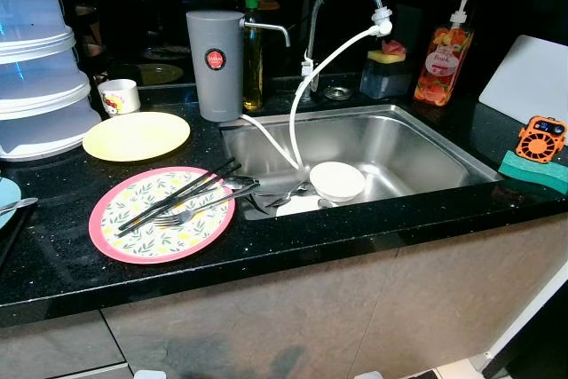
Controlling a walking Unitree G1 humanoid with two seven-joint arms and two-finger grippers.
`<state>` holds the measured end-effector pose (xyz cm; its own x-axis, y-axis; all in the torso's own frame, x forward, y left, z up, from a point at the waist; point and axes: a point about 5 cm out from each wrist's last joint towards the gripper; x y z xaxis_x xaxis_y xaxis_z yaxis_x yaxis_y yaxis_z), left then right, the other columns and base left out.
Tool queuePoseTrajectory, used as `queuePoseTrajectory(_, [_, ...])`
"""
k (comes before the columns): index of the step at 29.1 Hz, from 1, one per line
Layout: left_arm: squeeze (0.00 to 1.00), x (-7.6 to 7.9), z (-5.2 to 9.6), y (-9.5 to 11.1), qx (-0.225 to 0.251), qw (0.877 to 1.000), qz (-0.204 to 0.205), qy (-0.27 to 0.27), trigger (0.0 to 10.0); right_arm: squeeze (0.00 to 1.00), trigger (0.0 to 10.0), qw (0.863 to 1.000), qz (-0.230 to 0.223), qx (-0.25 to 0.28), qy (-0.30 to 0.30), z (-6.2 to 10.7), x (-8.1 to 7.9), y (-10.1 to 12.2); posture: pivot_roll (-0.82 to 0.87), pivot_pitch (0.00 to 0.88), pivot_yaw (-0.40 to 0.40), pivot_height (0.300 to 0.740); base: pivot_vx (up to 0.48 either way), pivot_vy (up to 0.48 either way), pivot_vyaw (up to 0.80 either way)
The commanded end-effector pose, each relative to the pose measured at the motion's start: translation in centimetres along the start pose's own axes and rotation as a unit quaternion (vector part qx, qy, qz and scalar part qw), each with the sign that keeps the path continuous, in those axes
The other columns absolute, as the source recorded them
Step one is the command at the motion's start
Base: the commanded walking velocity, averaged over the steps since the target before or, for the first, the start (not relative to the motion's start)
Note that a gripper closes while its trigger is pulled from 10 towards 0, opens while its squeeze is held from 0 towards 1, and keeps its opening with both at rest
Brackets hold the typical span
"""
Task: Kitchen organization
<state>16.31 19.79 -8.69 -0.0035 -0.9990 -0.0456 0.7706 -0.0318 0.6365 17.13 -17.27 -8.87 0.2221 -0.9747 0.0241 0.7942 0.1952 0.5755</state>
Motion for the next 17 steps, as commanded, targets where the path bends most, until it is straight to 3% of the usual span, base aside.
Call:
queuePoseTrajectory(1, [0.00, -0.38, 0.07, -0.27, -0.011, 1.000, -0.012, 0.003, 10.0, 0.00, 10.0, 1.000, 0.012, -0.001, 0.002, -0.05, -0.04, 0.14, 0.04, 0.000, -0.002, 0.740, 0.000, 0.000, 0.00])
queuePoseTrajectory(17, [0.00, -0.38, 0.06, -0.15, -0.006, 1.000, -0.014, 0.000, 10.0, 0.00, 10.0, 1.000, 0.025, -0.003, 0.003, 0.02, -0.07, -0.10, 0.04, 0.000, 0.001, 0.740, 0.000, 0.000, 0.00])
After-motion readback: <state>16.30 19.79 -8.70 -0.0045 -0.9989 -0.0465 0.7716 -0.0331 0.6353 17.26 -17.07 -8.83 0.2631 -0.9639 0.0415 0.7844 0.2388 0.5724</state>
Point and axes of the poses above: a point about 5 cm out from each wrist's last joint towards the gripper, its own z axis pointing back from the gripper into the wrist, its own y axis along the axis of the wrist's last joint, x = y × z
